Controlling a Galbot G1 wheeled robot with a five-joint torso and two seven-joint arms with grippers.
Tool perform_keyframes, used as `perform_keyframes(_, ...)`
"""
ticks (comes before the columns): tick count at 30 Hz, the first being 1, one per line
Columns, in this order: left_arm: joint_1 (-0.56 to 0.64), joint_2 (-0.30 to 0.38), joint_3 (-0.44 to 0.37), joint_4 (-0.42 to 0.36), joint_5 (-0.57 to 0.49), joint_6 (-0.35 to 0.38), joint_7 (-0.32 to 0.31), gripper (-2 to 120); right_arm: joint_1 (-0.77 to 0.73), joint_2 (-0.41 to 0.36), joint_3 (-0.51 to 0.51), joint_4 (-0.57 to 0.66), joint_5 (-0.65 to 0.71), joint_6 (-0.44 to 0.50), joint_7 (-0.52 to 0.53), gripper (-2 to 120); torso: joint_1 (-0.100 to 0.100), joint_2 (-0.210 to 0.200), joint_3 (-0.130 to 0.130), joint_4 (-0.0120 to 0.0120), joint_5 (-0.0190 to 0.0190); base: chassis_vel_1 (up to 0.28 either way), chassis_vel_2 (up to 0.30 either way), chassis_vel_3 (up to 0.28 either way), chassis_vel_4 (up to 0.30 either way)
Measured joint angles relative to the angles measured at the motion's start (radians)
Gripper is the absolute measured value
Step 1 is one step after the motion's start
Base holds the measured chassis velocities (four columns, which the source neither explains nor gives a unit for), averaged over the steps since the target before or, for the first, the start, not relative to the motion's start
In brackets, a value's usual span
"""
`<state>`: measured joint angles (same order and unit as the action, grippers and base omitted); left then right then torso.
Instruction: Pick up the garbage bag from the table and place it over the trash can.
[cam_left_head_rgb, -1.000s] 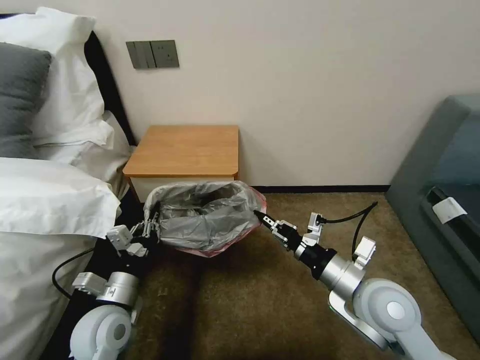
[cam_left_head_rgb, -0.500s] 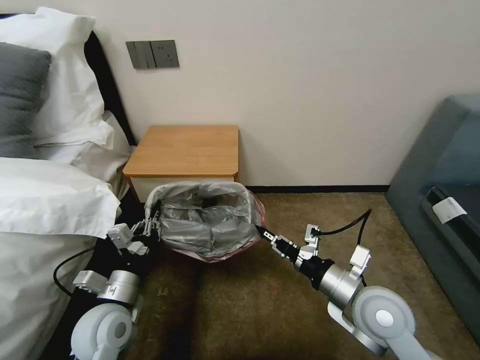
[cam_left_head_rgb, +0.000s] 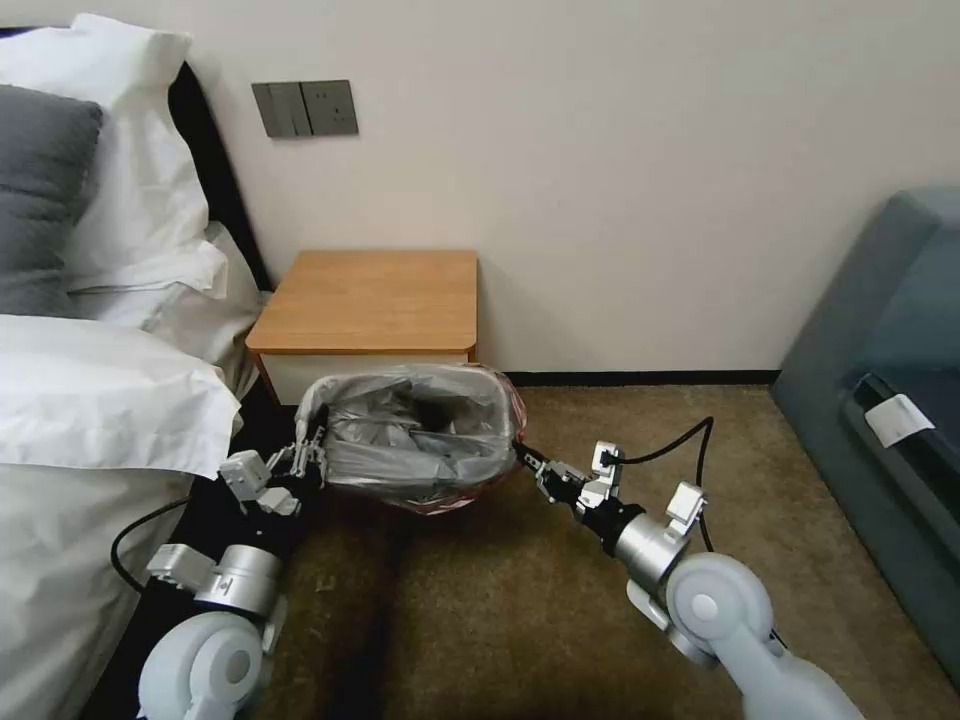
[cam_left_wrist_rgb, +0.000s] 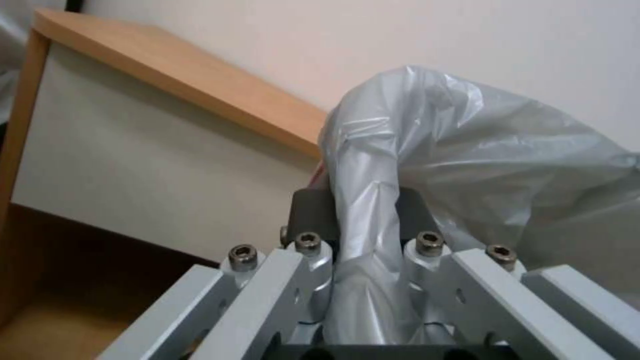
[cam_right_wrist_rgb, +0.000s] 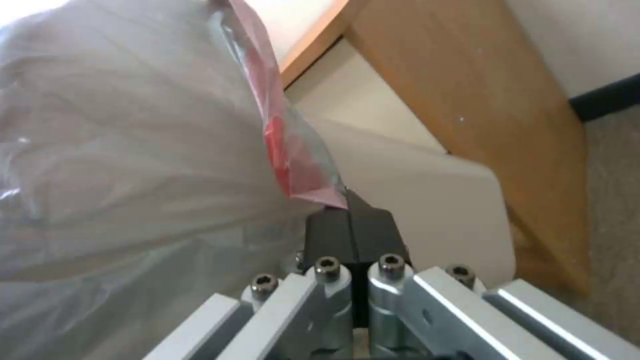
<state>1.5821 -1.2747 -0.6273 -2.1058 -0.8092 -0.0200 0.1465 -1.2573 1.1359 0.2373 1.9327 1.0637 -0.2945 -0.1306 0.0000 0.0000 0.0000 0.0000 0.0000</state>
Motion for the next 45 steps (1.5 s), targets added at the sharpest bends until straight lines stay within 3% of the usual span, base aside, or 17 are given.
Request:
perform_keyframes(16, -0.008, 0.001, -0.001, -0.002, -0.016, 0.009, 0.002, 9, -0.006, 0.002, -0.013, -0.020, -0.026, -0.010, -0.002, 0, 0.000, 0.000, 0.000, 0.0000, 0.0001, 0.000, 0.000, 0.000, 0.000)
perform_keyframes(19, -0.017, 0.001, -0.003, 0.010, -0.012, 0.008, -0.011, 9, -0.034, -0.025, 0.005, 0.019, -0.022, -0.012, -0.002, 15, 0.000, 0.000, 0.000, 0.0000, -0.0001, 0.000, 0.000, 0.000, 0.000)
perform_keyframes(25, -0.024, 0.000, -0.008, 0.015, -0.008, 0.007, -0.023, 9, -0.071, -0.059, 0.026, 0.056, -0.026, -0.009, -0.025, 32, 0.000, 0.000, 0.000, -0.0001, -0.0001, 0.000, 0.000, 0.000, 0.000)
perform_keyframes(28, -0.025, -0.002, -0.010, 0.015, -0.008, 0.008, -0.030, 9, -0.096, -0.073, 0.037, 0.069, -0.045, 0.012, -0.049, 48, 0.000, 0.000, 0.000, 0.0000, 0.0000, 0.000, 0.000, 0.000, 0.000)
perform_keyframes(33, -0.022, -0.002, -0.014, 0.015, -0.006, 0.008, -0.037, 9, -0.126, -0.079, 0.057, 0.076, -0.075, 0.039, -0.068, 62, 0.000, 0.000, 0.000, 0.0000, 0.0002, 0.000, 0.000, 0.000, 0.000)
perform_keyframes(40, -0.015, 0.001, -0.016, 0.021, 0.029, 0.013, -0.059, 9, -0.195, -0.117, 0.186, 0.197, -0.149, 0.088, -0.066, 92, 0.000, 0.000, 0.000, -0.0001, 0.0001, 0.000, 0.000, 0.000, 0.000)
perform_keyframes(45, -0.007, 0.006, -0.005, 0.022, 0.063, 0.018, -0.071, 9, -0.181, -0.161, 0.233, 0.261, -0.167, 0.093, -0.059, 99, 0.000, 0.000, 0.000, -0.0001, 0.0000, 0.000, 0.000, 0.000, 0.000)
